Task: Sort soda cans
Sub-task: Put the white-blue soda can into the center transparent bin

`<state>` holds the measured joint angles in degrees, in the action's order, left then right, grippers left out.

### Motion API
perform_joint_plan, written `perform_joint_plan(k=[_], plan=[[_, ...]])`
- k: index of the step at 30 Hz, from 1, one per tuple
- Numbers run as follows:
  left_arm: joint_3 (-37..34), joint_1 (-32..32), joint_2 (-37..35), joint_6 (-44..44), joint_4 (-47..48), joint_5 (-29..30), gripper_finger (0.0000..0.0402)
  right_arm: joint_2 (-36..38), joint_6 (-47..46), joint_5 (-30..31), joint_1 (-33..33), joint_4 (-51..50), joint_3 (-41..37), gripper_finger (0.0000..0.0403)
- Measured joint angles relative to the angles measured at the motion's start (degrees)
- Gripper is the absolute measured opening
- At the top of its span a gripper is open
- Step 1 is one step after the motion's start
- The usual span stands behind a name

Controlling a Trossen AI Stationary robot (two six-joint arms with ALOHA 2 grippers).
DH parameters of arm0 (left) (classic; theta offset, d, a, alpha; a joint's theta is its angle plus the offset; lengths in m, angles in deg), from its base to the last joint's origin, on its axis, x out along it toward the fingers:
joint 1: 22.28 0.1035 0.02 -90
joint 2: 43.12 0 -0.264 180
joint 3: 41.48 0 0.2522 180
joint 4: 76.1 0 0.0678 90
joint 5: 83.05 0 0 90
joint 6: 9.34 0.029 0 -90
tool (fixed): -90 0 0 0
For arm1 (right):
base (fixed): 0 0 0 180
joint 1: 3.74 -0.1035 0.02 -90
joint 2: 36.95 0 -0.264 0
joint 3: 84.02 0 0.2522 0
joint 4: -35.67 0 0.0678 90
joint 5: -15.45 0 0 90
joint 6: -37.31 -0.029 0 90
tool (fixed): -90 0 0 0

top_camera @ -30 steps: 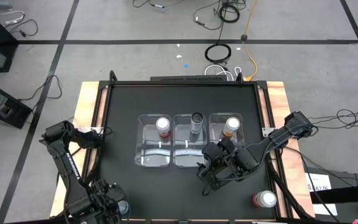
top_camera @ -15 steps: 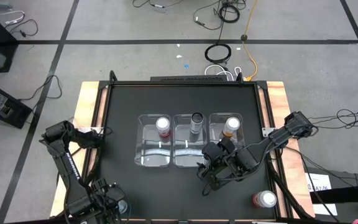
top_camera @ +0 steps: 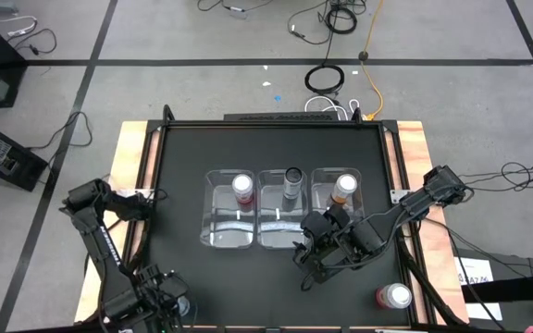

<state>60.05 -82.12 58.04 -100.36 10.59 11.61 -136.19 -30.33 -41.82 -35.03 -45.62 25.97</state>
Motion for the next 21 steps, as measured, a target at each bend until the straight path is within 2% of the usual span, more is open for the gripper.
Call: perform_joint_plan(k=[11, 21], plan=[[1.7, 3.28, -3.22, 3.45, 1.26, 0.69, 0.0288, 0.0, 0.01, 0.02, 0.0, 0.0, 0.0, 0.0348], [6.05, 9.53, -8.73, 15.52, 4.63, 6.28, 0.0288, 0.0, -0.6, 0.02, 0.0, 0.03, 0.0, 0.0348]])
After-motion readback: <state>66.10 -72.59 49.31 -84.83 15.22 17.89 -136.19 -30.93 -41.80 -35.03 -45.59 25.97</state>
